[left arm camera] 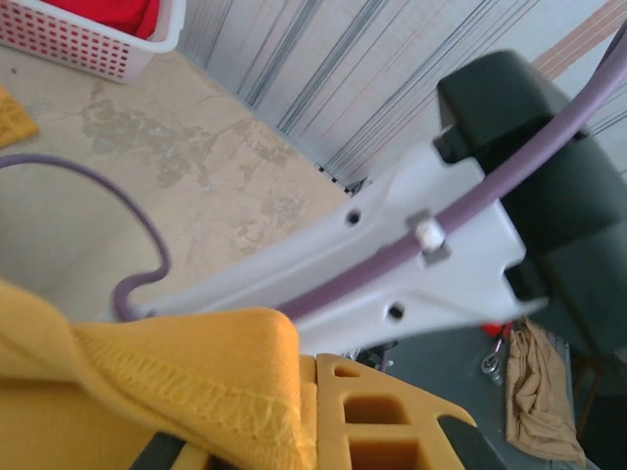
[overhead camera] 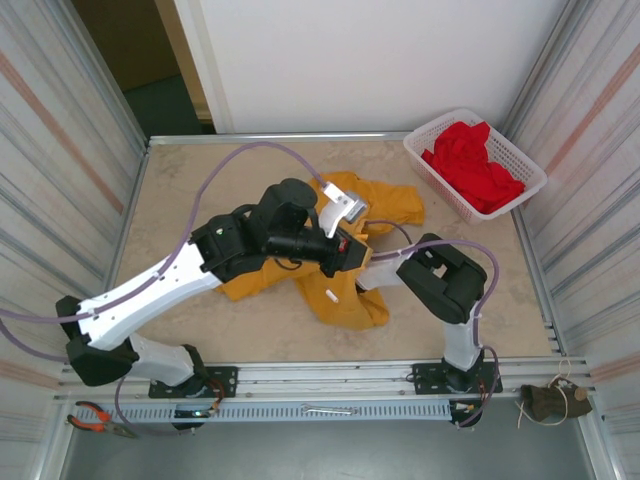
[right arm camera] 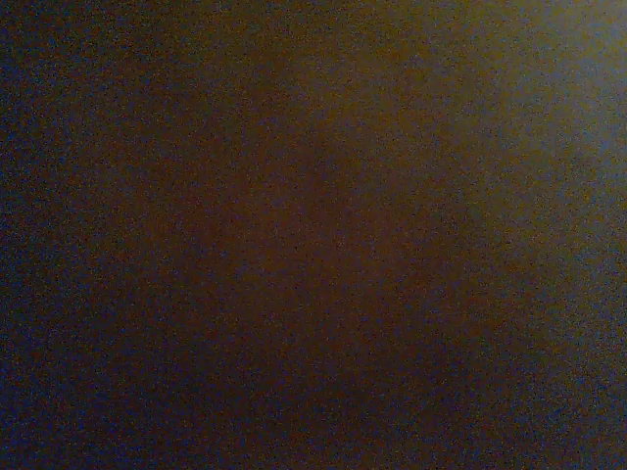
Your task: Fold the inside-out t-shirt
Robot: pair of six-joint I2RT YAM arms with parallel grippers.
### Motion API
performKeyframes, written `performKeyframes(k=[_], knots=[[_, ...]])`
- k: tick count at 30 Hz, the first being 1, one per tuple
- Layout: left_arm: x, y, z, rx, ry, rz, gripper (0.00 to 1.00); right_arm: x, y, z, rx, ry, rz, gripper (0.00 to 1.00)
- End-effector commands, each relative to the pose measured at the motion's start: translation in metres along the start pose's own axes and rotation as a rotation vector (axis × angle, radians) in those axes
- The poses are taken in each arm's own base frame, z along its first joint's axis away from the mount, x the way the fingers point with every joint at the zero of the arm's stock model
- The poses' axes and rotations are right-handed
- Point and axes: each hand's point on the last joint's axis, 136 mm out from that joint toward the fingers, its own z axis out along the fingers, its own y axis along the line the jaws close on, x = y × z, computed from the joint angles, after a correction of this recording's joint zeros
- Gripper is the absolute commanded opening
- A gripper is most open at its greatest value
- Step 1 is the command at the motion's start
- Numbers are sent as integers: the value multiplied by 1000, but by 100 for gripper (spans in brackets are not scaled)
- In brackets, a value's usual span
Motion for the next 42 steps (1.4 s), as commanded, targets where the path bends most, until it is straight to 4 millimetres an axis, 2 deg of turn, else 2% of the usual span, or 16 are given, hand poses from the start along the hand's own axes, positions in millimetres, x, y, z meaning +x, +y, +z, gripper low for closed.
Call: performKeyframes(k=[1, 5, 6, 9, 13, 16, 19, 21, 26, 29, 33, 37, 39, 42], knots=[[-31, -48, -3, 193, -62, 30, 0, 7, -12, 16, 35, 24, -3, 0], [-30, -86, -3, 289, -50, 70, 0, -4, -24, 31, 83, 14, 1, 0], [-29, -93, -5, 310, -52, 84, 0, -7, -27, 33, 95, 10, 3, 3], [-25, -110, -12, 364, -56, 106, 0, -20, -37, 35, 135, -12, 1, 16], [-25, -122, -20, 444, -99, 104, 0, -32, -50, 41, 173, -21, 8, 41], [-22, -122, -12, 458, -82, 91, 0, -35, -55, 48, 178, -4, 8, 53], [-12, -115, 6, 459, -31, 40, 0, -29, -42, 55, 107, 49, -15, 56], [-11, -118, 14, 501, -18, 4, 0, -24, -29, 57, 53, 84, -45, 58], [-15, -158, 5, 584, -23, 93, 0, -26, 5, 49, -15, 92, -171, 64], [-19, -174, -3, 607, -30, 146, 0, -29, 9, 52, -2, 98, -212, 68], [-14, -159, 10, 557, -8, 127, 0, -24, 11, 63, -16, 151, -219, 74], [-5, -141, 26, 542, 19, 53, 0, -14, 15, 67, -65, 230, -231, 72], [0, -133, 35, 507, 37, 40, 0, -18, 6, 66, -45, 234, -231, 72], [10, -117, 54, 468, 69, 7, 0, -37, -20, 64, 40, 213, -204, 71]])
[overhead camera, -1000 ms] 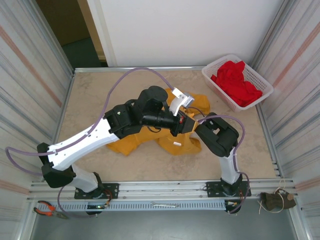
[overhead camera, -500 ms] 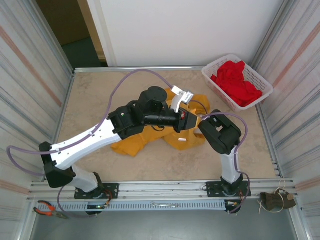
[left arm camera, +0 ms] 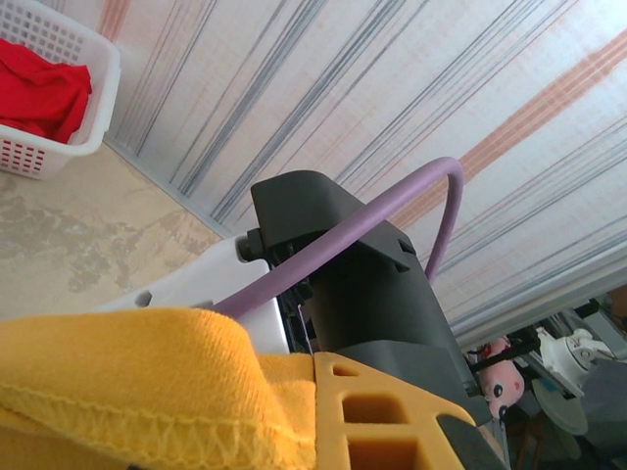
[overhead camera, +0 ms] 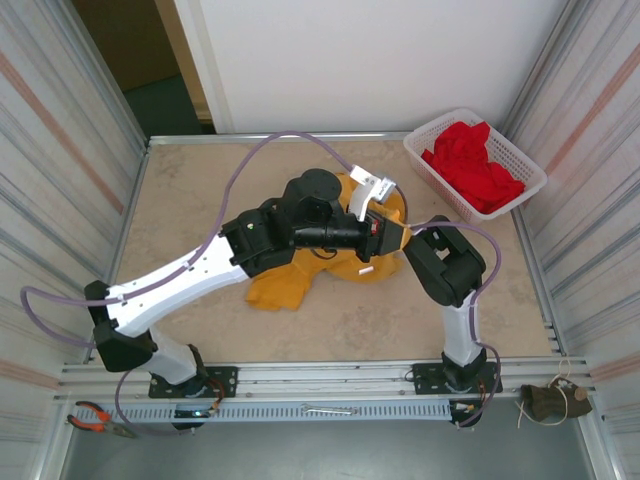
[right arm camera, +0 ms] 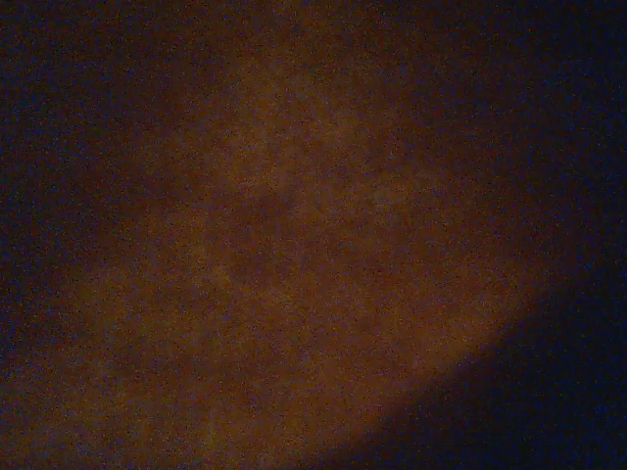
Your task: Fold the inside-out t-shirt
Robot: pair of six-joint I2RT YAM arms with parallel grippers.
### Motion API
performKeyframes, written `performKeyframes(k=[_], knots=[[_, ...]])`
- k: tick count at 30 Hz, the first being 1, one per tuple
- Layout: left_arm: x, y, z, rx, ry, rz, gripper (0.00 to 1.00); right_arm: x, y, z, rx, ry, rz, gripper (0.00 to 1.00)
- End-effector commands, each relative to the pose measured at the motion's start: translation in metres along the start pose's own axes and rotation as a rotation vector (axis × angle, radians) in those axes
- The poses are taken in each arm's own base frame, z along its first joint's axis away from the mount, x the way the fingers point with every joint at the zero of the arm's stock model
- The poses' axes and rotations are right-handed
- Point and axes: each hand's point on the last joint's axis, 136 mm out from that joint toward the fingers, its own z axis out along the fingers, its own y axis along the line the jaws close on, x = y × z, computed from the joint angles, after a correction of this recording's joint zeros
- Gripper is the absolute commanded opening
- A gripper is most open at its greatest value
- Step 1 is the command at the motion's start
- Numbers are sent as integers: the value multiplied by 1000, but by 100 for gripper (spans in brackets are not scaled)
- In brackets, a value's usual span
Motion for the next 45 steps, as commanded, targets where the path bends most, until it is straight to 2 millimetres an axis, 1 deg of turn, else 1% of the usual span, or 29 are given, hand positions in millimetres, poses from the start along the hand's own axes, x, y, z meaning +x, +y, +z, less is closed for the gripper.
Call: performKeyframes(k=[1, 3, 5, 7, 11, 13, 16, 18, 20, 22, 26, 28, 31, 33, 36, 39, 41, 45], knots=[[72, -65, 26, 335, 251, -13, 0, 7, -77, 6, 161, 44, -1, 71], [85, -53, 39, 317, 282, -59, 0, -1, -92, -3, 174, 20, 46, 70], [98, -46, 53, 328, 323, -113, 0, -7, -97, -8, 151, 12, 76, 69], [110, -50, 67, 385, 372, -157, 0, -7, -94, -10, 114, 39, 65, 67], [132, -70, 92, 489, 475, -191, 0, -2, -83, -7, 20, 125, 20, 65], [133, -79, 98, 523, 502, -180, 0, 0, -77, -4, -30, 161, 13, 62], [131, -92, 100, 559, 511, -139, 0, 3, -62, -1, -95, 206, -1, 59], [134, -96, 101, 560, 527, -127, 0, 6, -54, 0, -108, 217, -22, 59], [137, -95, 101, 559, 533, -129, 0, 7, -53, 0, -86, 216, -56, 61], [137, -94, 101, 554, 531, -129, 0, 8, -59, 0, -40, 211, -80, 64], [132, -91, 97, 533, 503, -112, 0, 3, -90, -3, 102, 175, -85, 70], [130, -88, 94, 521, 489, -107, 0, 1, -104, -6, 176, 164, -82, 71], [125, -81, 90, 487, 448, -98, 0, 1, -121, -11, 266, 150, -78, 72], [118, -70, 85, 436, 387, -84, 0, 1, -132, -16, 318, 134, -70, 73], [96, -54, 67, 360, 239, -48, 0, 3, -137, -18, 318, 129, -60, 75], [73, -39, 46, 285, 115, -10, 0, 5, -141, -18, 302, 123, -2, 75], [64, -30, 35, 240, 69, 11, 0, 6, -142, -15, 277, 119, 22, 75], [55, -18, 24, 202, 34, 8, 0, 7, -151, -17, 299, 109, 38, 75]])
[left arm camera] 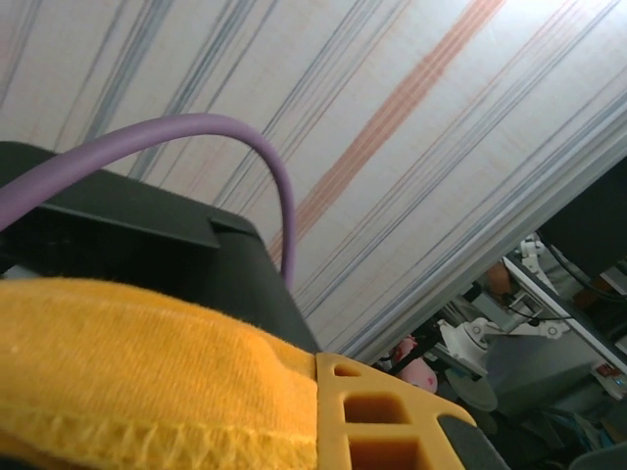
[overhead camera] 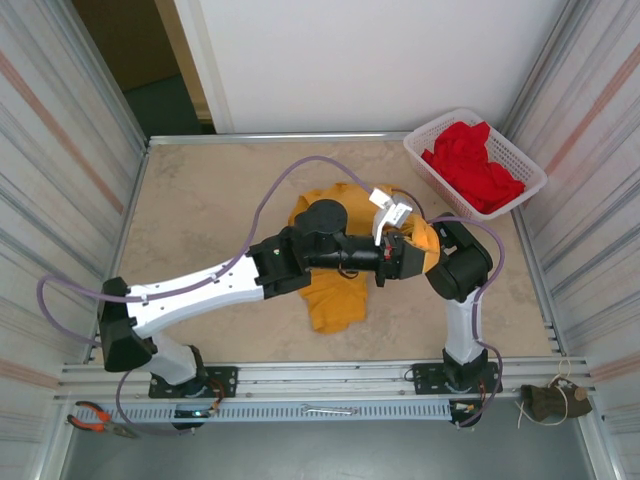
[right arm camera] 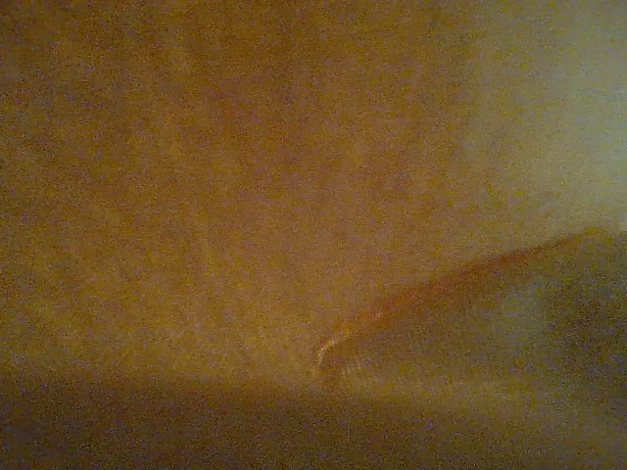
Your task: Fold the inside-out t-shirt
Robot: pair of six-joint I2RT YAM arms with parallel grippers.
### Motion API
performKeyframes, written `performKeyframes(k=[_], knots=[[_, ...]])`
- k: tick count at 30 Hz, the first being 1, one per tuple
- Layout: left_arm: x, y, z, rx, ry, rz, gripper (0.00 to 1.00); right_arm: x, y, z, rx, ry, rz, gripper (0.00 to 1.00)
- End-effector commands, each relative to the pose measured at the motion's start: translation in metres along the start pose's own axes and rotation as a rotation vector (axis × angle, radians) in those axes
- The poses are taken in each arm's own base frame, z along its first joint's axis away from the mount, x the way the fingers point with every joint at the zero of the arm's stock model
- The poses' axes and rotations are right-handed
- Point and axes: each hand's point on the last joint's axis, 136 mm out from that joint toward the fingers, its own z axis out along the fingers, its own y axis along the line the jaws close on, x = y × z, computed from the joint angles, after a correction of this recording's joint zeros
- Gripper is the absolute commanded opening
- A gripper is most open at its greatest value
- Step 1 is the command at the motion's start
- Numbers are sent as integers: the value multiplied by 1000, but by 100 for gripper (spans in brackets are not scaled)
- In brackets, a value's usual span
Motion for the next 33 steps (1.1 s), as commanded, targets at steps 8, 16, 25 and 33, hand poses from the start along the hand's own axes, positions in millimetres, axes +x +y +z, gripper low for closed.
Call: performKeyframes(k=[8, 16, 25, 33], knots=[[11, 27, -42, -148, -65, 12, 0, 13, -103, -13, 339, 6, 50, 77], [-10, 43, -87, -272, -220, 42, 0, 15, -118, -15, 395, 0, 71, 78], [-16, 44, -96, -293, -234, 53, 0, 18, -128, -20, 523, 15, 44, 78], [-27, 31, -97, -261, -250, 61, 0, 17, -134, -34, 765, 31, -17, 79]])
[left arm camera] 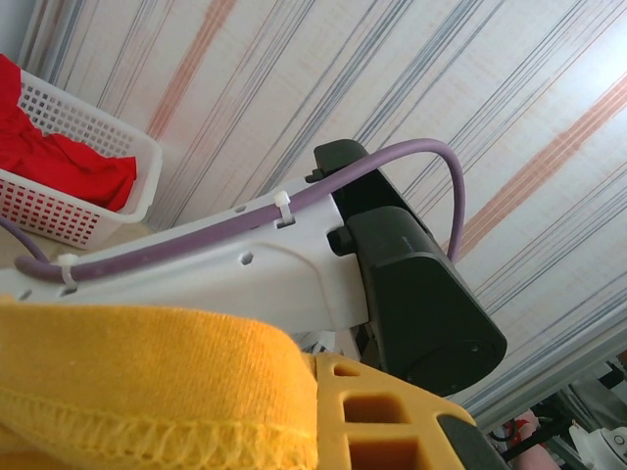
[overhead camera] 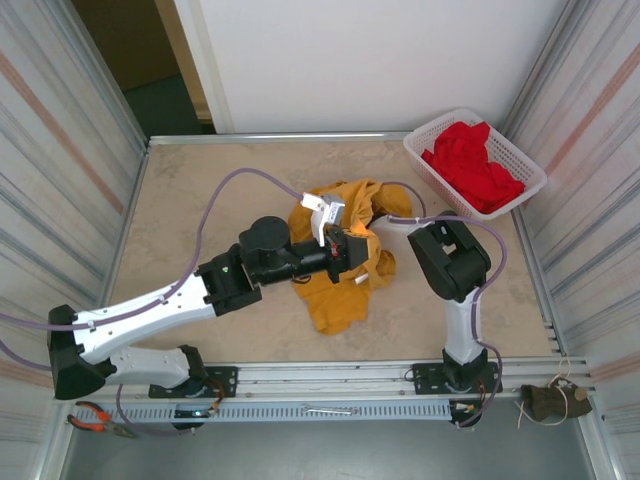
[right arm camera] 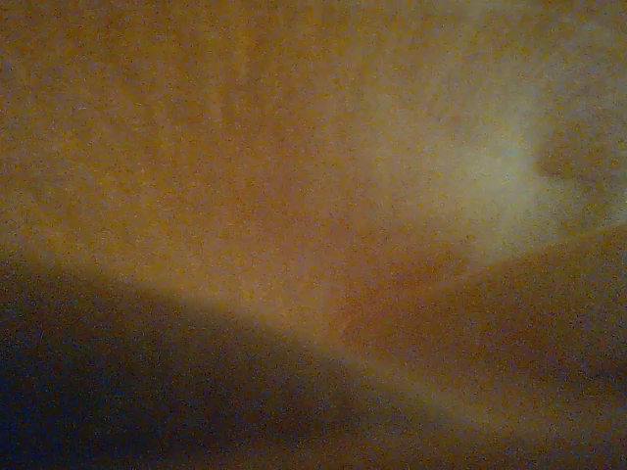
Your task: Fold the inside-out t-shirt
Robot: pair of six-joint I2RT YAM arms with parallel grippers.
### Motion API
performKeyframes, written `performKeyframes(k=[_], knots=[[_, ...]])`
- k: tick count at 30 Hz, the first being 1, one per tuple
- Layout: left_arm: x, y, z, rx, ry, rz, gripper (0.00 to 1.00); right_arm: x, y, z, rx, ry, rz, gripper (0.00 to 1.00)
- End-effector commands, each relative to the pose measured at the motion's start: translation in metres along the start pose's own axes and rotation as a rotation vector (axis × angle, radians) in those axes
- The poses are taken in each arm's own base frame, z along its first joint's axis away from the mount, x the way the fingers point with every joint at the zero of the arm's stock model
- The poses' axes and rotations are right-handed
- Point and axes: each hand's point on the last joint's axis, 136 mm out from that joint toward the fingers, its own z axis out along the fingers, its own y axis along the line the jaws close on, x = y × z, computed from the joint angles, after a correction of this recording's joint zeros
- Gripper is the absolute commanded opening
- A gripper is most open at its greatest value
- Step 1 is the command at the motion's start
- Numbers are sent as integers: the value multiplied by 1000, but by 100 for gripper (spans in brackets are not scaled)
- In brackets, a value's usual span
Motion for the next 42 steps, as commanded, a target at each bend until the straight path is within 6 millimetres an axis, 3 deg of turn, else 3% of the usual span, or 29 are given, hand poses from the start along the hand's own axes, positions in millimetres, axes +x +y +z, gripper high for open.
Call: performKeyframes(k=[1, 6, 12, 16, 18, 22, 26, 30, 38, 42], knots=[[-23, -14, -11, 31, -59, 27, 0, 27, -125, -4, 494, 83, -75, 76], [-26, -15, -14, 32, -70, 24, 0, 29, -128, -5, 532, 93, -66, 36], [-28, -15, -17, 23, -80, 24, 0, 30, -111, 5, 415, 132, -92, 0], [-33, -8, -22, -21, -95, 34, 0, 26, -76, 4, 285, 153, -124, 0], [-40, 6, -30, -79, -120, 28, 0, 20, -54, -5, 227, 150, -189, 0], [-58, 55, -59, -242, -201, -22, 0, 13, -21, -32, 141, 147, -225, 0], [-74, 119, -97, -420, -278, -107, 0, 16, 11, -66, 52, 181, -282, 0], [-75, 182, -126, -561, -302, -177, 0, 17, 43, -109, -45, 205, -342, 0], [-38, 318, -168, -860, -254, -344, 0, -1, 110, -204, -264, 198, -408, 0], [-15, 368, -176, -947, -192, -433, 0, -5, 133, -235, -346, 197, -427, 0]])
